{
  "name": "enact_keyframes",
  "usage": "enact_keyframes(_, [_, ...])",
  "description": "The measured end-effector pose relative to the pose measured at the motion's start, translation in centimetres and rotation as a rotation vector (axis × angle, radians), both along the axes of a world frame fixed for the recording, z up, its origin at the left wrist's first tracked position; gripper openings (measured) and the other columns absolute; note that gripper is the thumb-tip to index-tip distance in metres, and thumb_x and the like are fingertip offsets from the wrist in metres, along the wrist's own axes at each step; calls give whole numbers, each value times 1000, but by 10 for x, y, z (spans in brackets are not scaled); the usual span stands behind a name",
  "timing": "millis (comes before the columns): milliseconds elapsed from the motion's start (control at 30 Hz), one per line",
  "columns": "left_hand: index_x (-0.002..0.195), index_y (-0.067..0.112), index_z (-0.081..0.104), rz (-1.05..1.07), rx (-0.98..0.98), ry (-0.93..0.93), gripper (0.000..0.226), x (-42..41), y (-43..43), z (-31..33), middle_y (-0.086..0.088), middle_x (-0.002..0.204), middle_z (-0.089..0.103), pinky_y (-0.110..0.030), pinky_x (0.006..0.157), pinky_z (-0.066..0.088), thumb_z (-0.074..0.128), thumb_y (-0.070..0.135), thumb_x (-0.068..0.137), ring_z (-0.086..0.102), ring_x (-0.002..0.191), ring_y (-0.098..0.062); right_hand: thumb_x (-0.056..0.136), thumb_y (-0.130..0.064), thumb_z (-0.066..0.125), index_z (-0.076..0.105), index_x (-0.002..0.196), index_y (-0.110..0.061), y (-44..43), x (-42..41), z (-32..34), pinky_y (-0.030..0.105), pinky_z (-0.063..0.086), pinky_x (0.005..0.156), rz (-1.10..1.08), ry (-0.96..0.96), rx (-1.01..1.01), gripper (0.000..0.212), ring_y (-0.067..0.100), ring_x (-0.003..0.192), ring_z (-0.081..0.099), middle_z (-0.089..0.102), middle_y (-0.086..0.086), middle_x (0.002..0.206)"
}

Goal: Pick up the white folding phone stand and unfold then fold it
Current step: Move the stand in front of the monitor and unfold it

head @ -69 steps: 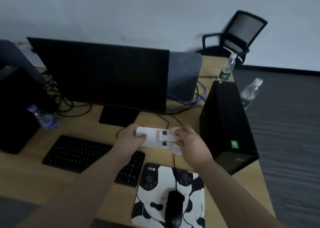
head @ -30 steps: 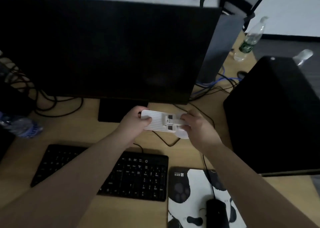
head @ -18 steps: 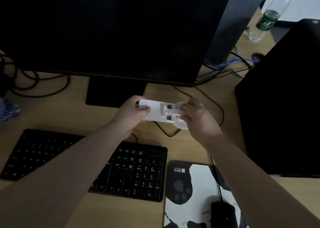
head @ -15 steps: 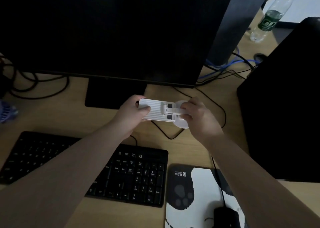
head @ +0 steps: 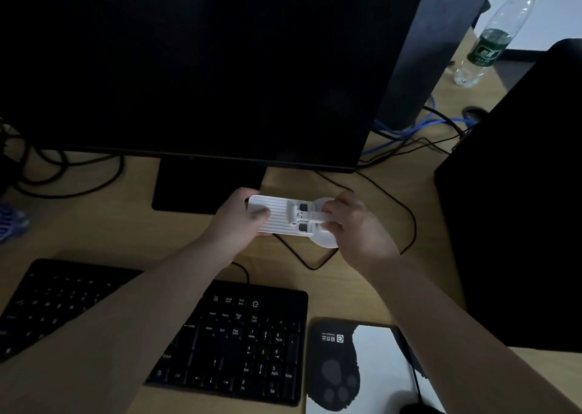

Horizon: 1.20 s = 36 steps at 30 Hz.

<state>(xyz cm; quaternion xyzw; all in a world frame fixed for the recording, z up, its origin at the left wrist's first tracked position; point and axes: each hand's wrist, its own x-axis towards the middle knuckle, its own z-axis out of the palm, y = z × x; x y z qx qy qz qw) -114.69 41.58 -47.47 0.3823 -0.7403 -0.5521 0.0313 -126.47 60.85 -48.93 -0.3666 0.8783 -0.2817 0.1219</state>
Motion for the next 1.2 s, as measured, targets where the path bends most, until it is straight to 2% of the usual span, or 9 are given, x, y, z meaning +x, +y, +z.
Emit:
enact_keyframes(167, [144,12,46,-57,-97,-57,48,-2,2,-4,-9,126,57,-32,77,65,63,18,100,74,84,-19,95,-8,61,70,109,-12,2,1,-7,34,52,81,-11,-36,-22,17,21,98,58,54,-3,114])
enact_keyframes(267, [145,12,44,-80,-137,-97,50,0,2,-6,-8,118,61,-36,77,66,63,22,101,77,79,-22,96,-10,62,70,112,-14,3,2,-8,31,52,82,-21,-35,-42,19,19,98,60,56,-3,118])
enact_keyframes(433, [148,14,41,-75,-231,-150,57,5,-1,-8,-10,115,69,-24,58,58,63,33,99,76,71,-16,93,-9,68,69,116,-8,6,4,-11,33,54,85,-47,-10,-67,23,22,102,63,59,2,121])
enact_keyframes(567, [142,12,47,-48,-338,-180,55,11,-10,-8,-9,104,73,-46,75,63,58,43,99,76,75,-24,89,-11,74,66,127,-9,10,7,-6,27,50,91,-91,-17,-109,39,16,107,59,58,0,129])
enact_keyframes(667, [133,12,53,81,-233,-119,49,17,-26,-3,-4,95,71,-50,82,63,55,48,99,75,79,-25,87,-15,77,66,125,-14,18,7,2,16,43,83,-131,3,-160,40,6,91,54,58,-4,125])
enact_keyframes(767, [133,7,53,244,-41,-19,45,23,-43,4,-6,94,68,-41,76,61,55,41,103,72,76,-22,85,-17,80,68,115,-15,28,2,7,9,37,70,-178,12,-199,33,2,73,50,59,-5,118])
enact_keyframes(1000, [139,5,49,240,34,27,51,31,-52,5,-12,101,68,-47,85,61,57,39,102,74,86,-28,81,-19,83,69,119,-13,38,-3,6,9,35,71,-232,7,-190,41,9,81,51,61,-4,119])
enact_keyframes(1100, [135,9,49,210,52,28,44,31,-46,5,-12,102,68,-47,85,61,57,38,103,74,86,-29,80,-18,84,69,117,-12,36,-2,4,8,36,69,-217,9,-187,40,1,72,49,61,-2,117])
enact_keyframes(1200, [126,16,49,189,61,20,31,28,-36,6,-11,103,68,-38,77,60,56,36,103,73,84,-26,80,-16,84,69,115,-12,33,0,4,7,36,66,-201,0,-180,39,-6,72,50,58,-7,113])
